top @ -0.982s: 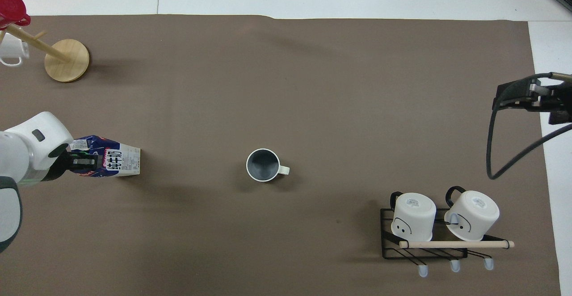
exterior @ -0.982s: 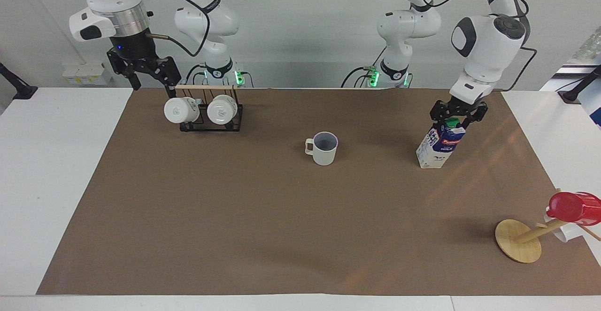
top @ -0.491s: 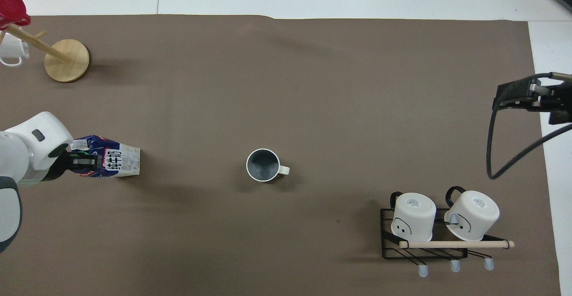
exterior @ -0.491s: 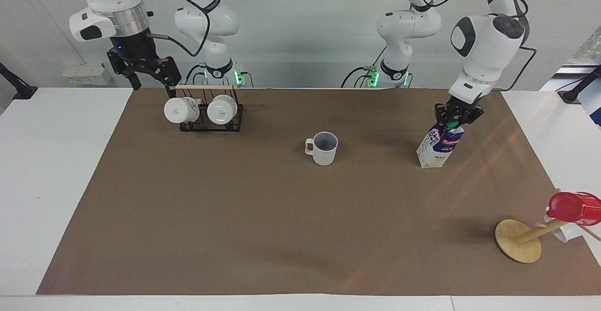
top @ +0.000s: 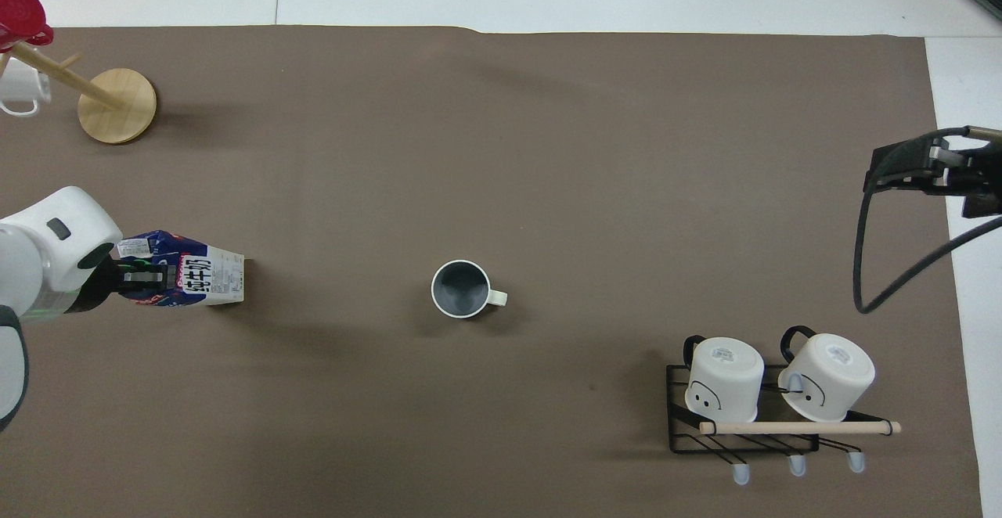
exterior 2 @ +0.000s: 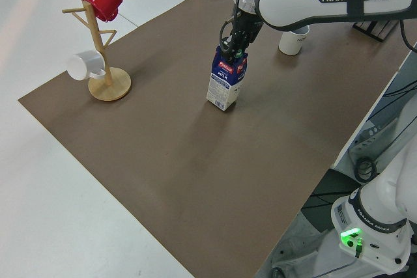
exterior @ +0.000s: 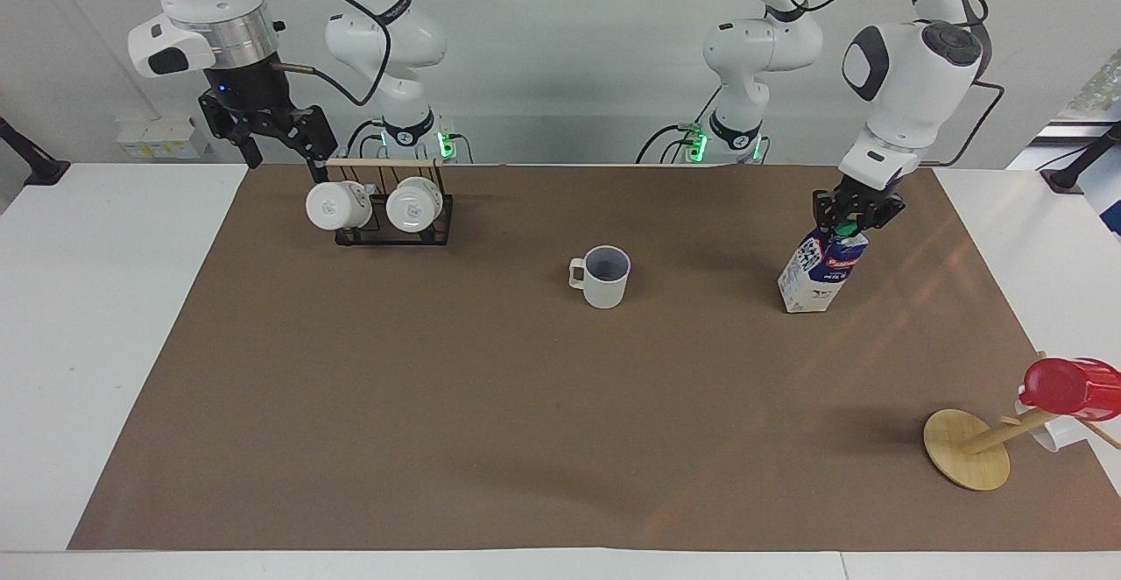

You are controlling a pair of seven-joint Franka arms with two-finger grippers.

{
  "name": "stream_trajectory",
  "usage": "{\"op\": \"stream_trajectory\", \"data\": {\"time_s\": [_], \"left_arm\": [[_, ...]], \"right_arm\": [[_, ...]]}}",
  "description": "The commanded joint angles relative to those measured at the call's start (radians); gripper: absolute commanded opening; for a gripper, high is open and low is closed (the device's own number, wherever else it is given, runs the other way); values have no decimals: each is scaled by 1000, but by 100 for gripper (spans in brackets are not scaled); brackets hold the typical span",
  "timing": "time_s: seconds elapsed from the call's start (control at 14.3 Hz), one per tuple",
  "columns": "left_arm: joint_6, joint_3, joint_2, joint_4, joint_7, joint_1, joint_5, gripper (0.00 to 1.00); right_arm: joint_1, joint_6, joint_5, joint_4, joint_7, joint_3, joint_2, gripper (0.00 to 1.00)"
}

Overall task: Place cup and milk on table
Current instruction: 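Carry the milk carton beside the white mug and set it down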

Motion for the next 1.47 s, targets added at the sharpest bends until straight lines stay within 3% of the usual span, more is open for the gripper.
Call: {"op": "stream_trajectory", "data": {"time_s": [0.0,0.35,0.56,1.4], "left_arm": [[-71,-3,16,78,-130,-80,6,30],[-65,-3,79,175,-395,-264,4,31],[-33,-1,107,177,-497,-350,-2,31],[62,-3,137,103,-544,-421,1,31]], "right_arm": [[-15,-12,24,7,-17,5,-1,100],[-15,-12,24,7,-17,5,-1,100],[-15,-12,24,7,-17,5,-1,100],[-15,-12,24,7,-17,5,-1,100]]}}
